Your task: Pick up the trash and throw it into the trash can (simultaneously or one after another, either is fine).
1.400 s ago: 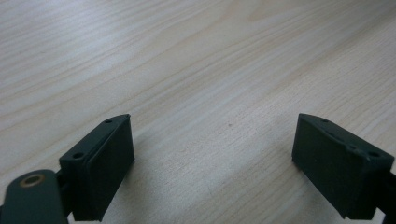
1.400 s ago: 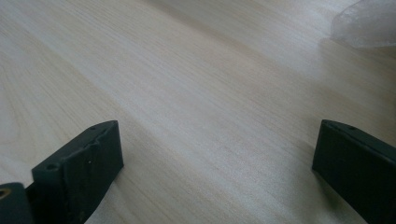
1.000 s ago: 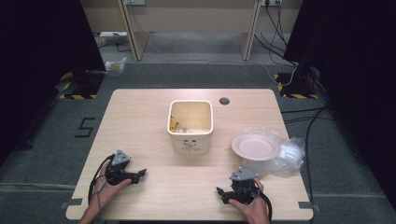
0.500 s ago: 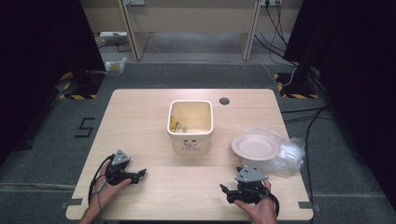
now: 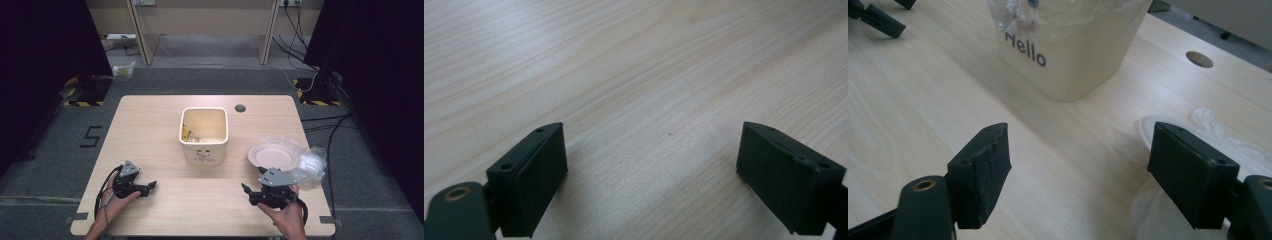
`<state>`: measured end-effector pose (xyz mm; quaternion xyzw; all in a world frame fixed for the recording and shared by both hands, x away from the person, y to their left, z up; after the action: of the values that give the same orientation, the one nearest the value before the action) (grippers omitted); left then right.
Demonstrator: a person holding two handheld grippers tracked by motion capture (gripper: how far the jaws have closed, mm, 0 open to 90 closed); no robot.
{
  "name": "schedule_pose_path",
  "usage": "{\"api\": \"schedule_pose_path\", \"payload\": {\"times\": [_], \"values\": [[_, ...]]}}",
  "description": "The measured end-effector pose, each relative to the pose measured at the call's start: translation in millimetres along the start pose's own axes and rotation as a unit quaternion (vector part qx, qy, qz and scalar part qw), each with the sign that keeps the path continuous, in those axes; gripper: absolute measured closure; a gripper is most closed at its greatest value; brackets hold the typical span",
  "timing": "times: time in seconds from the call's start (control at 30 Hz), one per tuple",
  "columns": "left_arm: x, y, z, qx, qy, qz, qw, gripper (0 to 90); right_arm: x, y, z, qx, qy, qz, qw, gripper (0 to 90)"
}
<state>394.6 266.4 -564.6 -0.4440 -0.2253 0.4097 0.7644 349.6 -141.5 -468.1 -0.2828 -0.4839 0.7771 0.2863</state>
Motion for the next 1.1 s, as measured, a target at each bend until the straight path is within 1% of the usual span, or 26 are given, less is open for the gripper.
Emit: {"api": "schedule_pose_path", "payload": {"times": [0.13,0.2,0.33,0.37,0.47,0.53,0.6,0.63,0.67,0.7,0.73,0.8,0.93,0.97,1.07,1.1], "values": [[0.0,0.0,0.0,0.000,0.000,0.000,1.0000,11.7,-7.5,-4.1,-4.6,0.009,0.012,0.009,0.9998,25.1],[0.0,0.0,0.0,0.000,0.000,0.000,1.0000,11.6,-12.0,-4.9,-7.2,0.015,0.016,0.018,0.9996,25.7],[0.0,0.0,0.0,0.000,0.000,0.000,1.0000,11.6,-20.5,-6.8,-14.1,0.013,0.015,0.014,0.9997,26.7],[0.0,0.0,0.0,0.000,0.000,0.000,1.0000,11.7,-23.6,-6.5,-16.9,0.019,0.021,0.019,0.9994,26.7],[0.0,0.0,0.0,0.000,0.000,0.000,1.0000,11.7,-28.7,-6.5,-22.9,0.029,0.027,0.028,0.9988,27.4],[0.0,0.0,0.0,0.000,0.000,0.000,1.0000,11.7,-29.6,-6.3,-23.9,0.032,0.026,0.031,0.9987,27.6],[0.0,0.0,0.0,0.000,0.000,0.000,1.0000,11.6,-33.1,-3.8,-29.2,0.046,0.029,0.036,0.9978,28.7],[0.0,0.0,0.0,0.000,0.000,0.000,1.0000,11.6,-33.1,-3.8,-29.2,0.046,0.029,0.036,0.9978,28.7],[0.0,0.0,0.0,0.000,0.000,0.000,1.0000,11.7,-34.4,-3.1,-30.3,0.048,0.029,0.042,0.9975,29.3],[0.0,0.0,0.0,0.000,0.000,0.000,1.0000,11.6,-36.0,-0.6,-32.5,0.057,0.027,0.045,0.9970,30.4],[0.0,0.0,0.0,0.000,0.000,0.000,1.0000,11.6,-38.2,1.5,-34.3,0.062,0.032,0.046,0.9965,30.7],[0.0,0.0,0.0,0.000,0.000,0.000,1.0000,11.6,-39.8,2.4,-35.2,0.063,0.036,0.050,0.9961,30.8],[0.0,0.0,0.0,0.000,0.000,0.000,1.0000,11.6,-44.7,6.4,-38.8,0.074,0.045,0.059,0.9945,32.6],[0.0,0.0,0.0,0.000,0.000,0.000,1.0000,11.6,-45.0,7.0,-39.7,0.075,0.044,0.056,0.9947,32.8],[0.0,0.0,0.0,0.000,0.000,0.000,1.0000,11.7,-46.7,8.2,-42.4,0.075,0.045,0.060,0.9944,33.1],[0.0,0.0,0.0,0.000,0.000,0.000,1.0000,11.7,-47.6,9.5,-43.9,0.080,0.048,0.062,0.9937,33.7]]}}
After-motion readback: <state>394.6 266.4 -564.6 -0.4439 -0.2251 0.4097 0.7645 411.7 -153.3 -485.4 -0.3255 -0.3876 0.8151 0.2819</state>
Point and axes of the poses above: each handheld gripper's, and its own axes: z roughly backward along the jaws, y roughly out of its underside, x roughly to its left, the point moved 6 cm from there along -z, roughly forward along the jaws, and after that the axes turned 12 degrees about -x, right-handed, at the moved point
